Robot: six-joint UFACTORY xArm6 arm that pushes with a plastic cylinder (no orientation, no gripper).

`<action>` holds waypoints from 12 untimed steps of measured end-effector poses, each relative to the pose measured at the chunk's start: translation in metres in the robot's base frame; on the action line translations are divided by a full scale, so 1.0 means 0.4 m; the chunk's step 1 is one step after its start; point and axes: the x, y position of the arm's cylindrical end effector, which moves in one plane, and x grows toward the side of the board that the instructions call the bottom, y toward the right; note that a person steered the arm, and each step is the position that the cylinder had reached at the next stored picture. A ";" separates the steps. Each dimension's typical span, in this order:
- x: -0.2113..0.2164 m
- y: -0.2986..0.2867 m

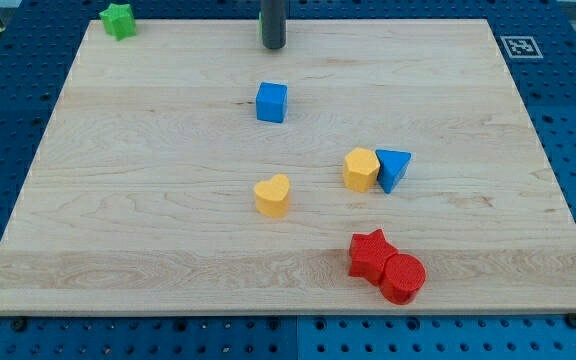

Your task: Touch the left side of the yellow heart

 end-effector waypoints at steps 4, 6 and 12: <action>0.155 0.077; 0.205 -0.067; 0.820 -0.044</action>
